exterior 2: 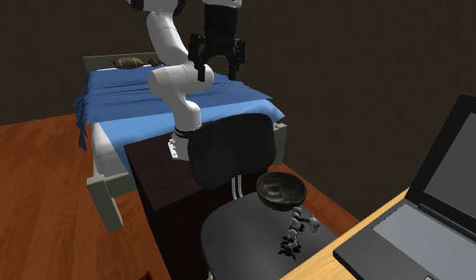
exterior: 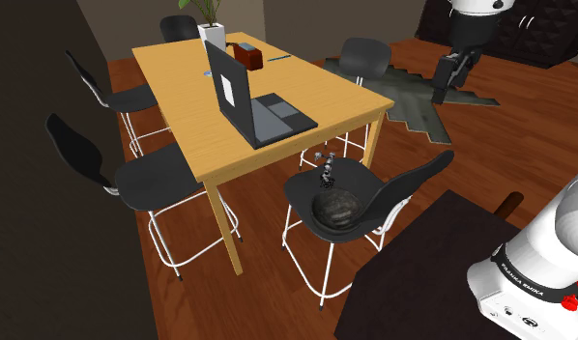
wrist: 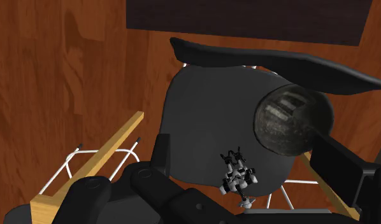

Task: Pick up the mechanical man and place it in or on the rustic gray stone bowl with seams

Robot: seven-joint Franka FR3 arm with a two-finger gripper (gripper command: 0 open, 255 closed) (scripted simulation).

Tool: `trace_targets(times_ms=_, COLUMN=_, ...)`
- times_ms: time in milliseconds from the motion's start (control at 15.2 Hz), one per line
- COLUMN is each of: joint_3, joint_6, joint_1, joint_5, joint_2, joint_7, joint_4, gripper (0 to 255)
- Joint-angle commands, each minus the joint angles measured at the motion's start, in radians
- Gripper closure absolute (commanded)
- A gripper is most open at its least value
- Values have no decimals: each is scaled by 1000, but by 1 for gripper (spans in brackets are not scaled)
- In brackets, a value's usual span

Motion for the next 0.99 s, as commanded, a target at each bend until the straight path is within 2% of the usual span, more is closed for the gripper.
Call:
trace_targets(times_ms=0, joint_3=0, joint_6=0, joint_1=0, joint_5=0, joint_2=0, joint_7=0, joint_4=0, gripper=0)
trace_targets(times_ms=462, joint_3=52, joint_6=185, joint_1=8, joint_5=-2, joint_2=252, joint_7=73, joint_4=34, gripper=0)
trace_targets(times_ms=924, joint_3=99, joint_6=325, joint_1=8, joint_5=-34, joint_2=531, joint_7=152, joint_4=135, gripper=0)
